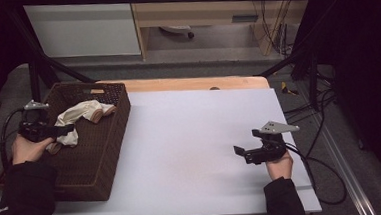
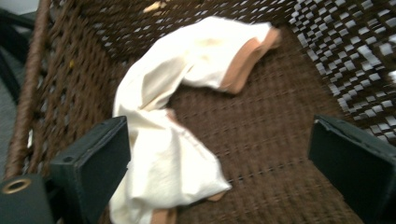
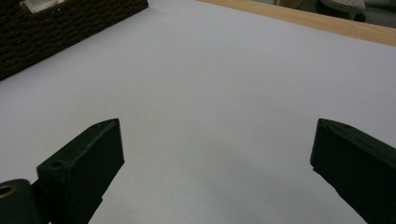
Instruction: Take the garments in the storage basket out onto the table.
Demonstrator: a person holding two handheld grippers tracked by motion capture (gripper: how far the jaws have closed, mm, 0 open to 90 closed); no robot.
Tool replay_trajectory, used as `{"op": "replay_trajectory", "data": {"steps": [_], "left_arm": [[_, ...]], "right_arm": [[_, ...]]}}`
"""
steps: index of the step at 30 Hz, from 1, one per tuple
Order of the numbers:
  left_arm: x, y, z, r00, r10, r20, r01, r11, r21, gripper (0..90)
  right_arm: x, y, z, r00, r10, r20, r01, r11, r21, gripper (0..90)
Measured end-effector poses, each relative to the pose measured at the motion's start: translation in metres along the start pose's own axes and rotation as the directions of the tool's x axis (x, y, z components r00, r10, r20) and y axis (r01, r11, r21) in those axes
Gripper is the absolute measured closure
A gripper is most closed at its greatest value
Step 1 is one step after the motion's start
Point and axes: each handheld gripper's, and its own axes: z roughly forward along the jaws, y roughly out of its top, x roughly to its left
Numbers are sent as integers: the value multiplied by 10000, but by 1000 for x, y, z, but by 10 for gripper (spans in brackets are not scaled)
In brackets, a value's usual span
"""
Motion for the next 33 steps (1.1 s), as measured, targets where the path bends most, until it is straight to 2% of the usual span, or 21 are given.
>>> {"op": "replay_trajectory", "data": {"steps": [3, 11, 18, 20, 25, 30, 33], "left_arm": [[5, -4, 4, 9995, -316, -31, 315, 9995, -25, 93], [7, -8, 15, 9996, -90, -281, 99, 9994, 325, 167], [12, -11, 23, 9989, -379, -279, 397, 9970, 657, 214], [13, -13, 26, 9984, -490, -283, 513, 9949, 865, 233], [15, -15, 33, 9962, -490, -717, 582, 9895, 1325, 254], [16, -17, 36, 9961, -549, -684, 647, 9866, 1500, 290], [18, -18, 38, 9952, -538, -814, 674, 9824, 1740, 320]], "right_arm": [[0, 0, 0, 10000, -23, -3, 23, 10000, -23, 32], [0, 0, 1, 10000, -27, 27, 27, 10000, 32, 32], [0, 0, 0, 10000, -27, 18, 27, 10000, 2, 32], [0, 0, 1, 10000, -22, 22, 22, 10000, 15, 32], [0, 0, 1, 10000, -68, 7, 67, 10000, 48, 32], [0, -1, 0, 10000, -43, 62, 43, 10000, 70, 32], [0, -1, 1, 10000, -40, 54, 39, 9999, 98, 32]]}}
